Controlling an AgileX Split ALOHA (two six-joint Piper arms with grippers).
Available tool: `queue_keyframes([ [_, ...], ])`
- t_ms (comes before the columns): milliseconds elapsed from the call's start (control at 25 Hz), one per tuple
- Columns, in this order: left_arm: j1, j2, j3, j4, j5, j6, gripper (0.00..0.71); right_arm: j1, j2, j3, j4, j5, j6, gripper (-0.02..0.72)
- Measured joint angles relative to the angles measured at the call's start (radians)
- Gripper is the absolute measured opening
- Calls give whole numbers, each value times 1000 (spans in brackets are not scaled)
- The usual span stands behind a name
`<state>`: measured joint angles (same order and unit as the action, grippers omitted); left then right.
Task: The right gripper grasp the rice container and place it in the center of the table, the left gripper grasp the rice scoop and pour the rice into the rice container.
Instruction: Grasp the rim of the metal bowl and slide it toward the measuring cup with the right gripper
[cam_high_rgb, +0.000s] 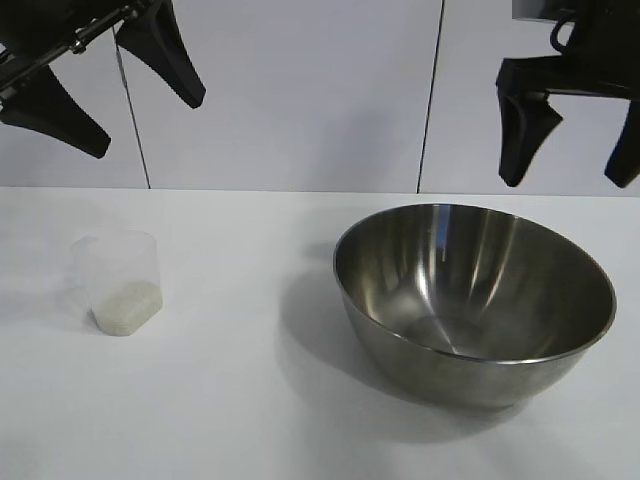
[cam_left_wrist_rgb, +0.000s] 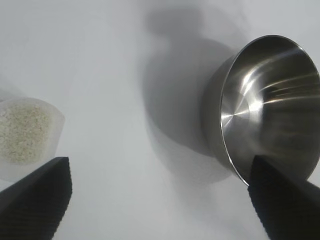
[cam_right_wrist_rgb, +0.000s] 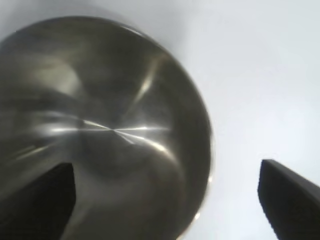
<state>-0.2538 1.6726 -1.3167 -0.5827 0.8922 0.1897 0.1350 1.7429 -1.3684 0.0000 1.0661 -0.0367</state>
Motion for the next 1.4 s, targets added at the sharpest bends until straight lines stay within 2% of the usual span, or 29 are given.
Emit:
queue_keyframes([
  [160,0,0,0,0,0,0,692,-2,0,92,0,-85,16,629],
  [280,0,0,0,0,0,0,692,-2,0,167,25,-177,27,623],
  [520,0,0,0,0,0,0,692,-2,0,273,29,-319,53,620],
  [720,0,0,0,0,1,0,692,-2,53,288,41,-360,62,620],
  [880,0,0,0,0,1,0,692,-2,133,291,99,-368,62,606],
  [920,0,0,0,0,1,0,692,-2,144,291,110,-375,62,575],
  [1000,0,0,0,0,1,0,692,-2,154,291,131,-380,62,461],
  [1120,0,0,0,0,1,0,692,-3,158,291,142,-380,63,157],
  [1160,0,0,0,0,1,0,692,-3,157,291,149,-380,63,103],
  [1240,0,0,0,0,1,0,692,-4,157,291,167,-380,65,43],
  [1400,0,0,0,0,1,0,692,-6,142,291,201,-380,54,16],
])
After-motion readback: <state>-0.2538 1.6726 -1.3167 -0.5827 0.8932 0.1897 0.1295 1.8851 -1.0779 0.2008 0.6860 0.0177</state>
